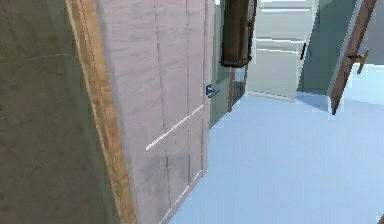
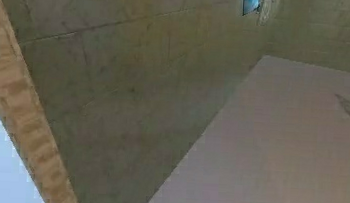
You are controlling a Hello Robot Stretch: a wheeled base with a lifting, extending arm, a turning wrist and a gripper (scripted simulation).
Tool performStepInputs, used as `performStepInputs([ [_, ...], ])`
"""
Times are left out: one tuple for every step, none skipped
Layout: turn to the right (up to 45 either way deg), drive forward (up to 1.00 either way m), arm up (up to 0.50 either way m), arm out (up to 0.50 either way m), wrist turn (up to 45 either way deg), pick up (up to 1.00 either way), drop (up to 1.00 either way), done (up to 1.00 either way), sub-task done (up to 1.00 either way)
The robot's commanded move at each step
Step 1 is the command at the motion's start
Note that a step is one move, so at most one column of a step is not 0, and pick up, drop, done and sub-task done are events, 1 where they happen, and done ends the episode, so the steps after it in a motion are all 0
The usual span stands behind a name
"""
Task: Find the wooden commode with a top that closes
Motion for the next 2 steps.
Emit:
performStepInputs([
  [18.0, 0.0, 0.0, 0.0, 0.0, 0.0, 0.0, 0.0, 0.0],
  [0.0, 0.7, 0.0, 0.0, 0.0, 0.0, 0.0, 0.0, 0.0],
])
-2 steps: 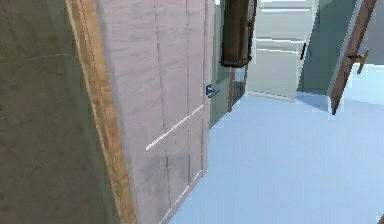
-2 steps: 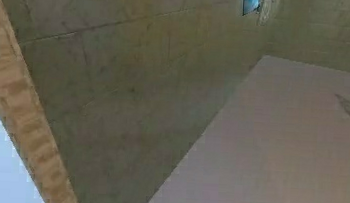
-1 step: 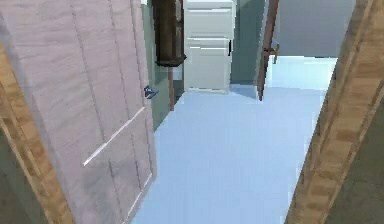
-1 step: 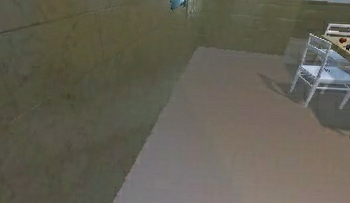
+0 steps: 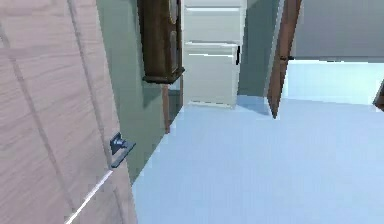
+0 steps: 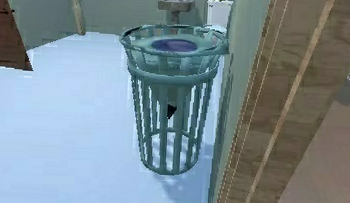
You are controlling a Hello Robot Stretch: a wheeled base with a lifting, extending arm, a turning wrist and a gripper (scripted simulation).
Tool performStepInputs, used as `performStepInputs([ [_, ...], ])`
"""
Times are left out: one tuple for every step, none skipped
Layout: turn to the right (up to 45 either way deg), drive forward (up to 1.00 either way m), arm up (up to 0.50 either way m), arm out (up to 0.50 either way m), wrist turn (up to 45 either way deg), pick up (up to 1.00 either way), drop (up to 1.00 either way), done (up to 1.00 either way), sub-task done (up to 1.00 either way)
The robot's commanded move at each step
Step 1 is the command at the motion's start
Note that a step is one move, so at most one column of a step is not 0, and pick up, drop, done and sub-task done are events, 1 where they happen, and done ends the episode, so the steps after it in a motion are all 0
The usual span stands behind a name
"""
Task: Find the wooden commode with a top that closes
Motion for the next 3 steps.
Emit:
performStepInputs([
  [6.0, 0.0, 0.0, 0.0, 0.0, 0.0, 0.0, 0.0, 0.0],
  [0.0, 1.0, 0.0, 0.0, 0.0, 0.0, 0.0, 0.0, 0.0],
  [0.0, 1.0, 0.0, 0.0, 0.0, 0.0, 0.0, 0.0, 0.0],
])
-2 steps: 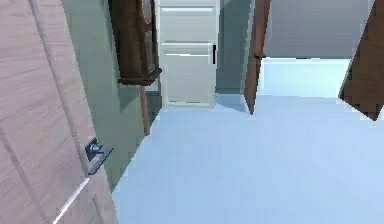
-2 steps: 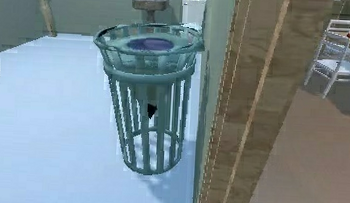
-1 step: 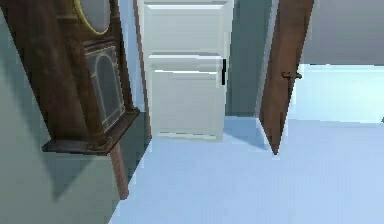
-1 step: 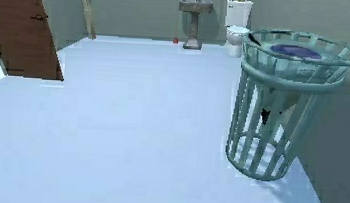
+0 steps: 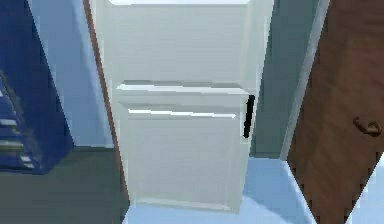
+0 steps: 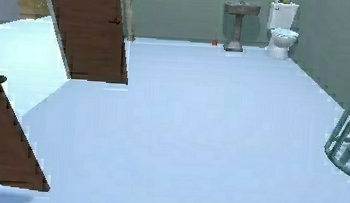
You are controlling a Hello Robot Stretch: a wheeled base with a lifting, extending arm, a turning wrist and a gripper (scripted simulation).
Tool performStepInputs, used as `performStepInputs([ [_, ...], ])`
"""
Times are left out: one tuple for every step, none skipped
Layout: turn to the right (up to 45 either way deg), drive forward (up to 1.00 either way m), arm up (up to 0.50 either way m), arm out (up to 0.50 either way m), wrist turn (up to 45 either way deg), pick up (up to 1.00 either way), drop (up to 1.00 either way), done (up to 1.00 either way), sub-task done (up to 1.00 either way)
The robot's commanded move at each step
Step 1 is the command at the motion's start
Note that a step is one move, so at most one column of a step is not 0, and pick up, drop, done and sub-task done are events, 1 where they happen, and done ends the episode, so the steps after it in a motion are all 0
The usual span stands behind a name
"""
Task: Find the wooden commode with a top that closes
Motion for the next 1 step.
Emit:
performStepInputs([
  [0.0, 0.4, 0.0, 0.0, 0.0, 0.0, 0.0, 0.0, 0.0],
])
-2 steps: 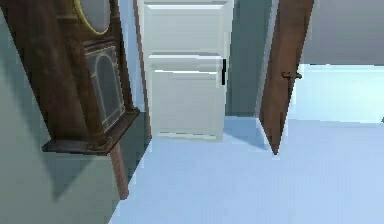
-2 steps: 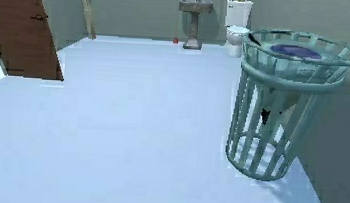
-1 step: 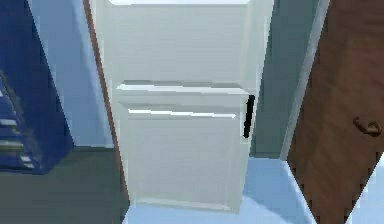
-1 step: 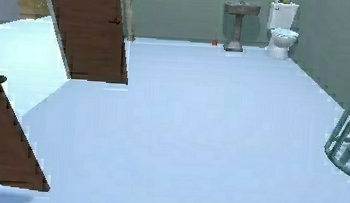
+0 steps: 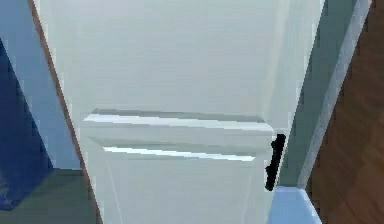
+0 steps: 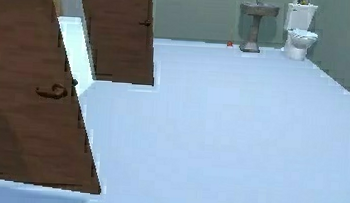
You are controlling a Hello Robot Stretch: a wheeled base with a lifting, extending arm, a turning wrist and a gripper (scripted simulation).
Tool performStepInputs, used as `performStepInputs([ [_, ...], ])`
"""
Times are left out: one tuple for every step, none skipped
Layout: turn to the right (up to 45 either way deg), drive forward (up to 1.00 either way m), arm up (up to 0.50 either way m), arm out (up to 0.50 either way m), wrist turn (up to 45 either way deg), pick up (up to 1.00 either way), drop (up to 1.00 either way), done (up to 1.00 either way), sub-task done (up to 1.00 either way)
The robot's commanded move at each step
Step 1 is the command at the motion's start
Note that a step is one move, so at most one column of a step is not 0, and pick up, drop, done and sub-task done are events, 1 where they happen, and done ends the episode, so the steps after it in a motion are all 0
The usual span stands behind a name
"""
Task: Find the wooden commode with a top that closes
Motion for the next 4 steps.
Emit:
performStepInputs([
  [-45.0, 0.0, 0.0, 0.0, 0.0, 0.0, 0.0, 0.0, 0.0],
  [-15.0, 0.0, 0.0, 0.0, 0.0, 0.0, 0.0, 0.0, 0.0],
  [0.0, 0.45, 0.0, 0.0, 0.0, 0.0, 0.0, 0.0, 0.0],
  [-9.0, 0.0, 0.0, 0.0, 0.0, 0.0, 0.0, 0.0, 0.0],
])
